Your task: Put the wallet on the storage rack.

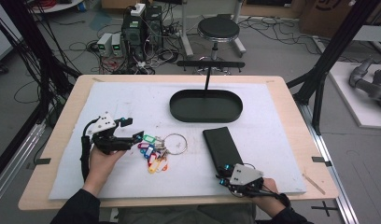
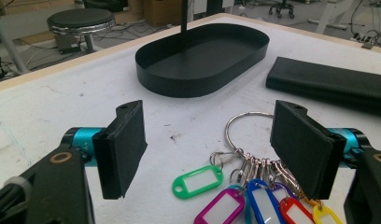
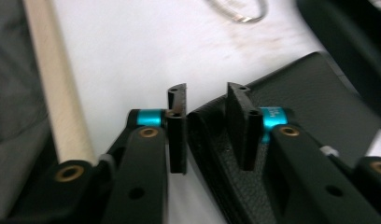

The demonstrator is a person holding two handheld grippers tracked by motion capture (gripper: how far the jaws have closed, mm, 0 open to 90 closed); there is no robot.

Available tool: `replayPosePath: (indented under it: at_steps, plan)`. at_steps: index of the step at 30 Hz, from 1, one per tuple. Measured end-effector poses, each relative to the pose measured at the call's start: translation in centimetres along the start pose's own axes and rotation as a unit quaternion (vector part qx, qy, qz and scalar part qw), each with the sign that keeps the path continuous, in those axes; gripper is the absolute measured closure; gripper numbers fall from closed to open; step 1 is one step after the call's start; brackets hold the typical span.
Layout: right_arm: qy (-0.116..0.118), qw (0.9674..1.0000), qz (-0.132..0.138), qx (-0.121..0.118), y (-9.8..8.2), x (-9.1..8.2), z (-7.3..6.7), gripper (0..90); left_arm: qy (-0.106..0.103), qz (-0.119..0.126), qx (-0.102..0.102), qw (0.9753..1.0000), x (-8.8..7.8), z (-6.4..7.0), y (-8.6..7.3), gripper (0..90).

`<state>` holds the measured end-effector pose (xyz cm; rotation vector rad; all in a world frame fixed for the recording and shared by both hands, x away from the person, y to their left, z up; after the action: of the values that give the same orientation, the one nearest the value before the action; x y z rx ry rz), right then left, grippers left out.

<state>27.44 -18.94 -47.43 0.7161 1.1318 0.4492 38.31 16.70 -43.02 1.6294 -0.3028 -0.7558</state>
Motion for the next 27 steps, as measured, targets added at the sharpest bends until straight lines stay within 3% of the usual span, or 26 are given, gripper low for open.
replayPosePath:
  at_steps: [6, 9, 10, 16, 20, 23, 24, 25, 27]
  plan:
    - [-0.034, 0.9967, 0.050, 0.054, -0.1, -2.2, 2.2, 75.7, -0.001, 0.000, -0.001, 1.0000, 0.1, 0.1, 0.0, 26.6]
    - [-0.049, 0.9909, 0.081, 0.096, -0.4, -3.4, 3.6, 75.9, -0.001, -0.001, 0.000, 1.0000, 0.1, 0.1, 0.0, 26.6]
    - [-0.047, 0.9859, 0.101, 0.125, -0.6, -4.1, 4.2, 76.1, -0.001, -0.001, 0.000, 1.0000, 0.1, 0.1, 0.0, 26.6]
    - [-0.064, 0.9817, 0.111, 0.141, -0.9, -5.1, 4.7, 76.2, -0.002, 0.000, 0.000, 1.0000, 0.1, 0.1, 0.0, 26.6]
    - [-0.075, 0.9763, 0.118, 0.166, -1.3, -6.0, 5.1, 76.4, -0.003, 0.000, 0.000, 1.0000, 0.2, 0.2, 0.0, 26.6]
    - [-0.085, 0.9687, 0.126, 0.196, -1.9, -6.9, 5.7, 76.6, -0.002, -0.001, -0.001, 1.0000, 0.2, 0.1, -0.1, 26.6]
    - [-0.096, 0.9636, 0.126, 0.215, -2.4, -7.4, 6.1, 76.7, -0.001, -0.001, -0.001, 1.0000, 0.3, 0.1, -0.1, 26.6]
    - [-0.096, 0.9636, 0.126, 0.215, -2.4, -7.4, 6.1, 76.9, -0.001, 0.000, -0.001, 1.0000, 0.3, 0.2, -0.1, 26.6]
    - [-0.104, 0.9582, 0.129, 0.234, -2.9, -7.9, 6.5, 77.2, -0.002, -0.001, 0.001, 1.0000, 0.4, 0.2, -0.1, 26.6]
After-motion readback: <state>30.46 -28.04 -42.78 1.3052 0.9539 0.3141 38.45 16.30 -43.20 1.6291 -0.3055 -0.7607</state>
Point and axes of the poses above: each handheld gripper's, and its own axes: x roughly forward along the jaws, y roughly out of its top, z roughly to its right, the point moved 7 cm from there along x, roughly forward along the jaws, and after that the axes turned 10 degrees about y, right-handed, at the moved point
